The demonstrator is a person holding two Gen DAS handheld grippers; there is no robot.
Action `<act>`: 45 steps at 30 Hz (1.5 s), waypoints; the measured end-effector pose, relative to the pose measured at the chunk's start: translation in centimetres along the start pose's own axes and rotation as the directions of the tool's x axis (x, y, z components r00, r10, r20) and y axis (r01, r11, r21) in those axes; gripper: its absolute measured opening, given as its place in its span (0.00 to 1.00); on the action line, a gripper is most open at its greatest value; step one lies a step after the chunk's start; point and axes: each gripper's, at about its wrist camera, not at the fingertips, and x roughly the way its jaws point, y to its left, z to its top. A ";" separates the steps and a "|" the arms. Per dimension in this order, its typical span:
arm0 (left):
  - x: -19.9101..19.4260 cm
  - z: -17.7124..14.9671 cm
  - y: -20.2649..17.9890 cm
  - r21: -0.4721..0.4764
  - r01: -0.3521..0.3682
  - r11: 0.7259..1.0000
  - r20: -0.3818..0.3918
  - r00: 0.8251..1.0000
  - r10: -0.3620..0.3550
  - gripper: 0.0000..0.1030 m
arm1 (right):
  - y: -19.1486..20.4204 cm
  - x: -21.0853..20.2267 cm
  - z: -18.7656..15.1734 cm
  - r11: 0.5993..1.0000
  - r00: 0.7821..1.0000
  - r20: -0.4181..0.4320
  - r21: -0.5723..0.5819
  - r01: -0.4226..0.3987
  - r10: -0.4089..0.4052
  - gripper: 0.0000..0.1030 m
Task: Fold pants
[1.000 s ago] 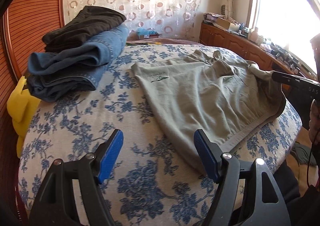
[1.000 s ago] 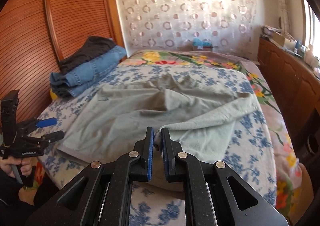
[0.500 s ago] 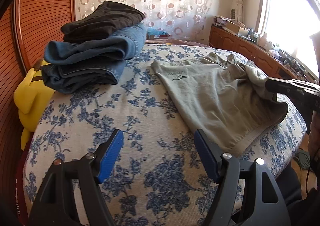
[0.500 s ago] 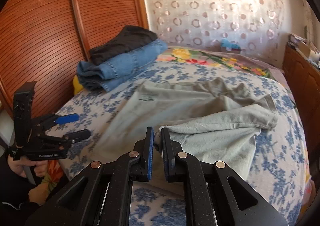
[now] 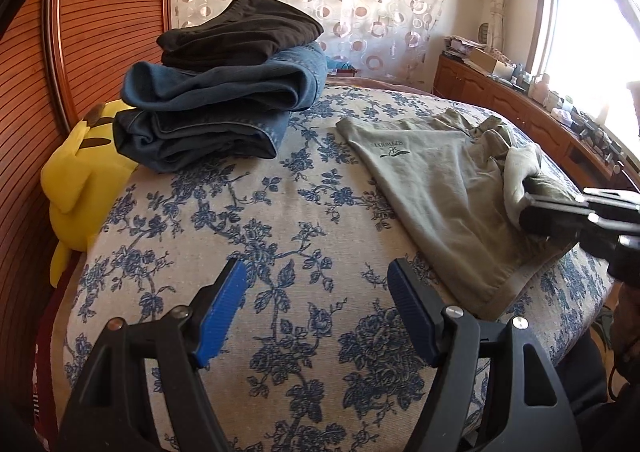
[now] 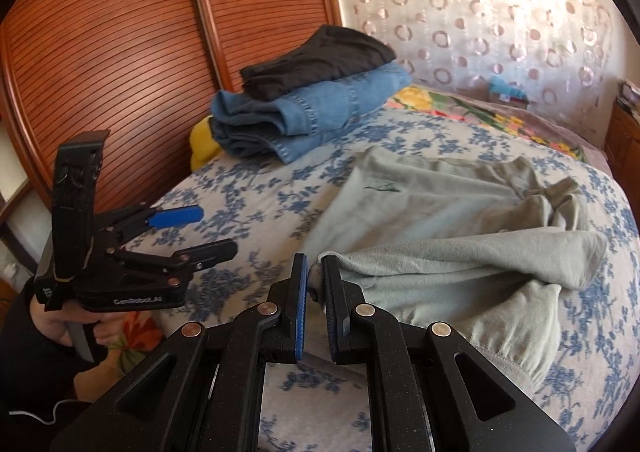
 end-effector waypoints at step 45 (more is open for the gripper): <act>2.1 5.9 -11.8 0.233 0.242 0.942 -0.037 0.970 -0.240 0.71 | -17.4 -7.7 -5.9 0.871 0.894 -0.052 0.205 0.447 -0.446 0.56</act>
